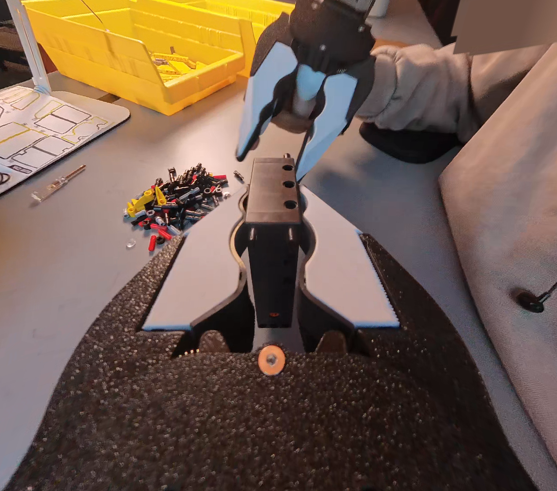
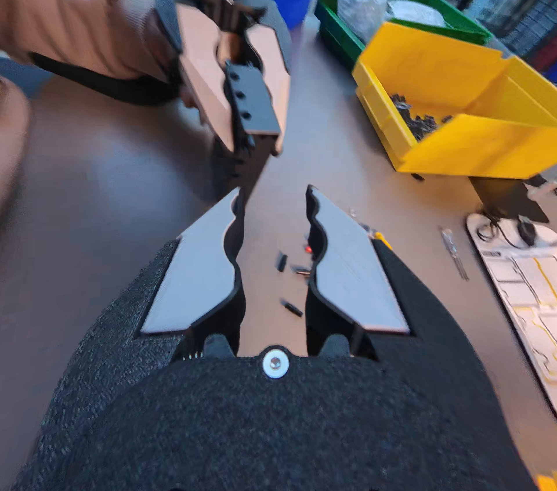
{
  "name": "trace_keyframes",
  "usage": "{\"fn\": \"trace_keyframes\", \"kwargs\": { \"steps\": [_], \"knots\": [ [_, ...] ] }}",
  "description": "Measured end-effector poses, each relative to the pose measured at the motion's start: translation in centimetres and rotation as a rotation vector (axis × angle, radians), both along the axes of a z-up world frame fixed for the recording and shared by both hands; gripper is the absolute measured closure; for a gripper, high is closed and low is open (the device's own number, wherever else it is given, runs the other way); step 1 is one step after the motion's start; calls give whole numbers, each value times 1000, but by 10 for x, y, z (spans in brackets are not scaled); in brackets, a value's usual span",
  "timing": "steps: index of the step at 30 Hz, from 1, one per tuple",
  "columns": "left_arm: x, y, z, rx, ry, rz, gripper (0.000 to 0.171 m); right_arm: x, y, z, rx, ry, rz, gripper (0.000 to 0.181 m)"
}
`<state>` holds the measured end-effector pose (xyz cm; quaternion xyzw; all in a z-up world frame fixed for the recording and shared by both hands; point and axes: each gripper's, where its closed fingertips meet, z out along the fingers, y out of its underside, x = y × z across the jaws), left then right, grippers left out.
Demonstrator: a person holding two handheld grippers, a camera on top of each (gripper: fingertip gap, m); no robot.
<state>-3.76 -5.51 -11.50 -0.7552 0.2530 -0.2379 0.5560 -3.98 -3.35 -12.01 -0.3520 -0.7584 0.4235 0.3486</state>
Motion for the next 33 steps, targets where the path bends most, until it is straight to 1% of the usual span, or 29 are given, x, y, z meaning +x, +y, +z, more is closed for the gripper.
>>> {"fn": "trace_keyframes", "kwargs": {
  "steps": [1,2,3,6,9,12,15,16,18,20,22,24,25,26,27,29,32,33],
  "knots": [
    [1,0,-3,4,53,3,145,4,-9,5,-16,-6,32,148],
    [3,0,-6,10,110,5,145,6,-14,6,-13,-22,47,149],
    [4,1,-9,18,172,7,146,6,-16,4,13,-43,48,153],
    [5,2,-15,33,372,19,146,6,-22,-6,131,-92,78,174],
    [4,3,-21,29,570,30,145,7,-21,-13,257,-135,81,177],
    [-2,5,-28,-7,742,50,145,7,-16,-18,435,-153,82,175],
    [-3,6,-29,-15,825,36,146,5,-15,-24,554,-163,98,179],
    [-4,6,-28,-12,833,32,146,4,-15,-23,569,-150,103,180],
    [-3,4,-26,-12,822,12,146,5,-17,-21,547,-138,122,181],
    [-5,4,-20,1,810,9,145,4,-18,-16,480,-106,124,181],
    [-5,1,-14,9,745,7,145,7,-20,-7,373,-79,132,181],
    [-10,-2,-8,13,707,28,145,12,-22,0,348,-59,149,181],
    [-27,-3,0,21,708,85,145,18,-2,-19,461,-130,111,181],
    [-41,-7,10,22,661,118,145,25,14,-31,451,-162,79,181],
    [-45,-14,17,17,601,105,145,30,18,-29,340,-149,58,181],
    [-42,-17,18,32,599,84,145,33,26,-23,341,-128,12,181],
    [-29,-8,19,52,507,57,145,21,28,-8,284,-56,-32,181],
    [-27,-5,16,53,500,51,145,18,27,-4,260,-36,-40,181]
  ]
}}
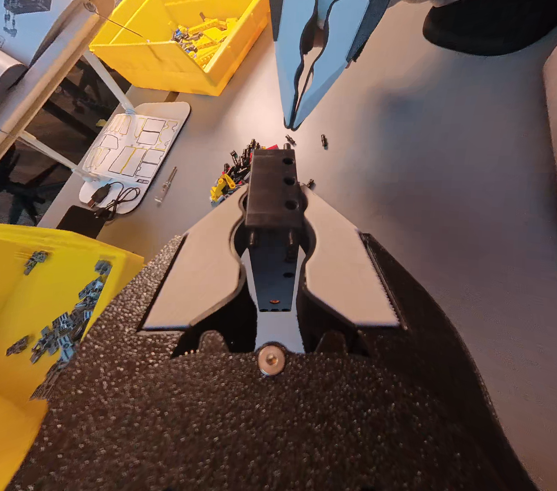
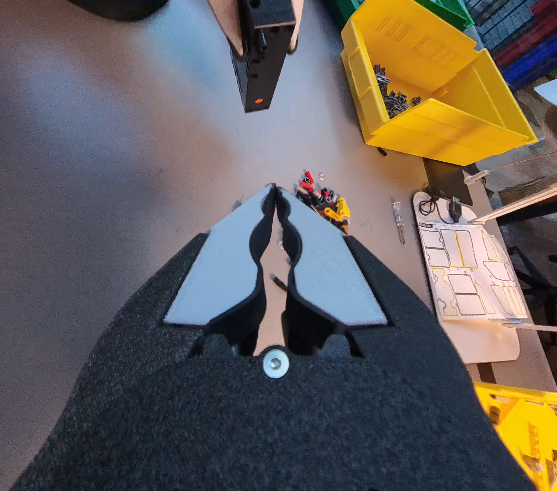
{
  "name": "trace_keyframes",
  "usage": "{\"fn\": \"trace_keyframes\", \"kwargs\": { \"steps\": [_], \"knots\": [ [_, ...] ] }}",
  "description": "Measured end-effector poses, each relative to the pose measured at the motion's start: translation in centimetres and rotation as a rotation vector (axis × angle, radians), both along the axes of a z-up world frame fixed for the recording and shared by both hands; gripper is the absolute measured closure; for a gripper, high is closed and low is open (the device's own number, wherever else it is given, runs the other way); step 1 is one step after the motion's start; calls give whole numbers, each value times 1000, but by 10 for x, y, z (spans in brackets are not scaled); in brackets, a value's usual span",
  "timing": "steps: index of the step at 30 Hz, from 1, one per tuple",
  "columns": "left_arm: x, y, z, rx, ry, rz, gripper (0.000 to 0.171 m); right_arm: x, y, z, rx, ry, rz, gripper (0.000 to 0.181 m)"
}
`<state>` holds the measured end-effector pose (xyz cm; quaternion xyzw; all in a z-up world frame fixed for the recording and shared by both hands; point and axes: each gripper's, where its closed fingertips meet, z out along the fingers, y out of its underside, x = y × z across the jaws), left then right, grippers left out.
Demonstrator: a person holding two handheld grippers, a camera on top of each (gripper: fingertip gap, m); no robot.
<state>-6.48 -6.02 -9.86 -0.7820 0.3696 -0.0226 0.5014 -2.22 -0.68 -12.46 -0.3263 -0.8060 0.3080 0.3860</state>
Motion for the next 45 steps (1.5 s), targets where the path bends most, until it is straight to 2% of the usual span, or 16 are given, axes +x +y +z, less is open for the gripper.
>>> {"fn": "trace_keyframes", "kwargs": {
  "steps": [6,9,14,20,25,31,35,37,38,39,41,44,45],
  "knots": [
    [10,6,-19,-35,-19,-21,145,-8,-24,8,-89,26,53,181],
    [13,9,-33,-62,90,-21,145,-13,-39,3,-78,-28,79,168],
    [16,11,-45,-86,240,-24,145,-19,-45,-11,62,-106,114,174],
    [12,10,-46,-114,256,-18,146,-22,-46,-13,234,-97,150,180],
    [16,4,-42,-152,132,-46,145,-18,-52,-9,242,-64,205,181],
    [25,-2,-31,-168,-34,-96,144,-6,-57,18,91,11,234,181],
    [27,1,-28,-134,-14,-99,144,1,-55,27,18,42,229,181],
    [-28,5,-32,-125,42,90,144,13,-35,28,6,35,183,181],
    [-36,-4,-24,-121,-44,84,145,21,-24,31,-52,43,147,181],
    [-25,-10,-12,-93,-82,32,144,25,-16,30,-78,44,111,181],
    [8,-8,9,-9,-106,-74,144,21,-20,29,-172,60,91,181],
    [24,1,26,-8,-359,-125,145,8,-30,46,-374,170,74,181],
    [26,0,29,-24,-460,-141,145,6,-30,52,-473,198,64,171]
  ]
}}
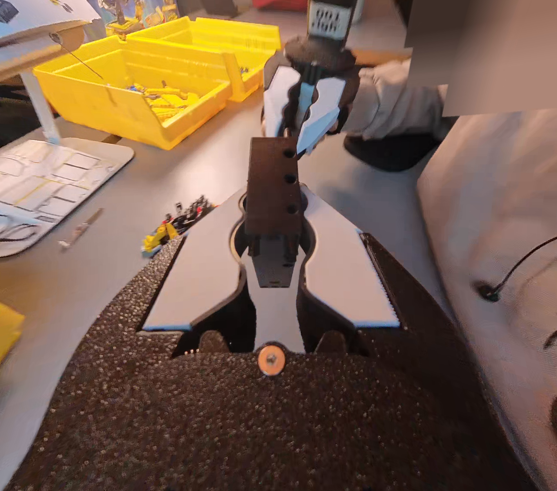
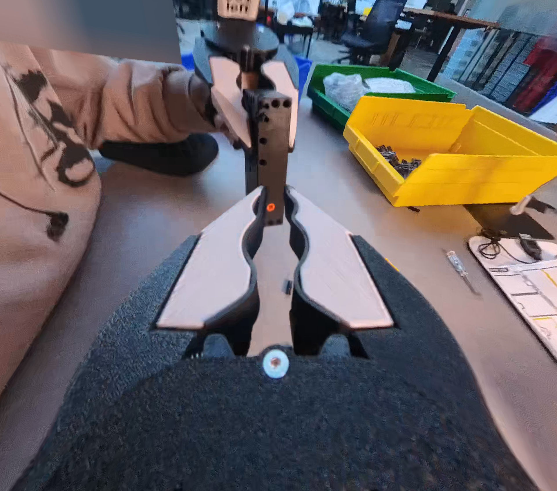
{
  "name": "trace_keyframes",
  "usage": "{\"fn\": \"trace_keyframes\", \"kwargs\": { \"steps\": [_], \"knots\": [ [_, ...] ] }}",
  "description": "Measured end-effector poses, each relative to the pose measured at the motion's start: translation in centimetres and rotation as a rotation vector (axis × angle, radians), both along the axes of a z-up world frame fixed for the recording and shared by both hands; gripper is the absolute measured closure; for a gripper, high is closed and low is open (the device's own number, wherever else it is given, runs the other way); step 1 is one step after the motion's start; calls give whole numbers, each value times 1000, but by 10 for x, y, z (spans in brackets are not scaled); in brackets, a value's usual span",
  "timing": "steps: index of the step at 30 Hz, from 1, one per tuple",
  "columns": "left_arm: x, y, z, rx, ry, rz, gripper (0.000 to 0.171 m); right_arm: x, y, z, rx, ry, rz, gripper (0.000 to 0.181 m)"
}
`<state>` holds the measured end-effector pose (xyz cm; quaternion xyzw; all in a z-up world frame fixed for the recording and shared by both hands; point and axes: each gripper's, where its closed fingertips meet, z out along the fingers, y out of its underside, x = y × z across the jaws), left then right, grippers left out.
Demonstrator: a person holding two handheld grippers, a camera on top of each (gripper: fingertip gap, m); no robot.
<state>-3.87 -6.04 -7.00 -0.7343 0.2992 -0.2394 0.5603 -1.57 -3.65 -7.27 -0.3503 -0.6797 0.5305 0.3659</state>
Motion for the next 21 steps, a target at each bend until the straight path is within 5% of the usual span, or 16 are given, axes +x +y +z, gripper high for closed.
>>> {"fn": "trace_keyframes", "kwargs": {
  "steps": [4,9,11,12,13,17,21],
  "knots": [
    [-2,-2,22,-22,-505,-41,146,-1,-2,18,-411,5,34,133],
    [-14,2,39,4,-780,-23,145,-18,-36,-11,-411,-132,15,99],
    [-13,5,49,38,-856,-29,145,-32,-50,-28,-412,-202,-27,99],
    [-14,7,53,61,-880,-18,146,-37,-53,-28,-417,-186,-39,116],
    [-17,9,53,82,-877,3,145,-38,-55,-24,-416,-163,-23,151],
    [-6,-4,27,-24,-666,-90,144,-22,-25,5,-374,-144,48,156],
    [12,-7,0,-52,-403,-99,145,-6,-19,-8,-224,-250,118,156]
  ]
}}
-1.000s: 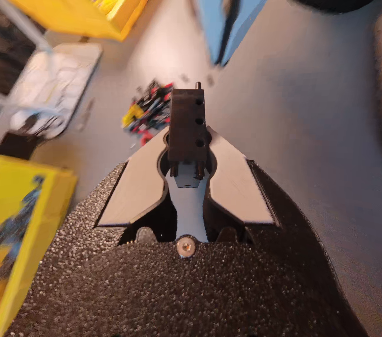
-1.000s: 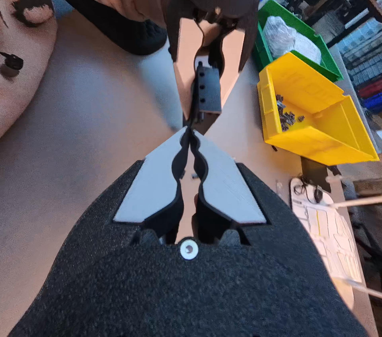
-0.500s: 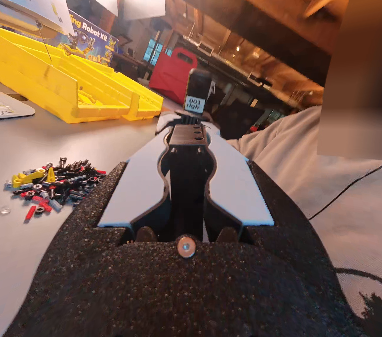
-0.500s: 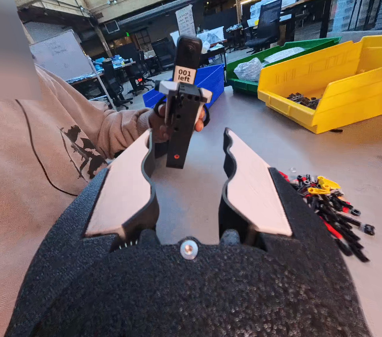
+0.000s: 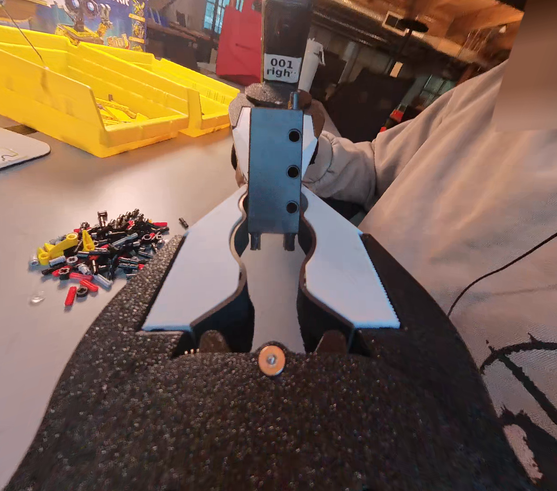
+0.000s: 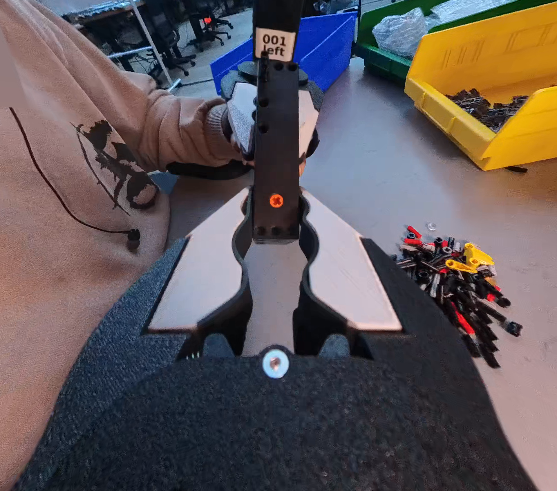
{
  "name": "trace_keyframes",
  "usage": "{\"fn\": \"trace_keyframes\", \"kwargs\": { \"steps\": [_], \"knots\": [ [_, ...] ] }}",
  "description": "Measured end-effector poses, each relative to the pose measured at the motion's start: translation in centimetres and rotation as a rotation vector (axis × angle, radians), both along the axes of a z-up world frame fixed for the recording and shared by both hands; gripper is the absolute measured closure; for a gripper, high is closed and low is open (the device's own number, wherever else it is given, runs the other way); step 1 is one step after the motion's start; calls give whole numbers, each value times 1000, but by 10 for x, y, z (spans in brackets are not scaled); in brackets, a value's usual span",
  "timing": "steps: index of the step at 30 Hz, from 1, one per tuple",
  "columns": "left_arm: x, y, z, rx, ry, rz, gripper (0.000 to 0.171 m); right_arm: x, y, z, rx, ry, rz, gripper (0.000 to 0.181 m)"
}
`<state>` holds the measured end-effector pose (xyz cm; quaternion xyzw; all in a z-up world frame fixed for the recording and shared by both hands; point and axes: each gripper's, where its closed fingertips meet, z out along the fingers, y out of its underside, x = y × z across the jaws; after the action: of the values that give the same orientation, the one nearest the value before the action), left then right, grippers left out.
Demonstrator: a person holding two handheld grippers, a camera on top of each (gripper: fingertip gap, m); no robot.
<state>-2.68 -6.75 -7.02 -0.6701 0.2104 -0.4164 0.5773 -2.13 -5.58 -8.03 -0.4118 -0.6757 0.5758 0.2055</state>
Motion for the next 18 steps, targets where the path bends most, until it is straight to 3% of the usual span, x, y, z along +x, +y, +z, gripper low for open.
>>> {"fn": "trace_keyframes", "kwargs": {
  "steps": [2,6,9,15,18],
  "knots": [
    [0,4,-1,-14,17,10,145,0,4,4,-30,26,-21,156],
    [-4,10,20,3,-304,31,145,-5,10,40,-348,205,-78,152],
    [-5,15,29,16,-438,39,144,-13,0,31,-447,198,-92,138],
    [5,11,17,-16,-271,-10,141,-8,-2,17,-373,123,-36,153],
    [-12,10,17,1,-178,49,137,-1,3,-4,-213,25,-9,155]
  ]
}}
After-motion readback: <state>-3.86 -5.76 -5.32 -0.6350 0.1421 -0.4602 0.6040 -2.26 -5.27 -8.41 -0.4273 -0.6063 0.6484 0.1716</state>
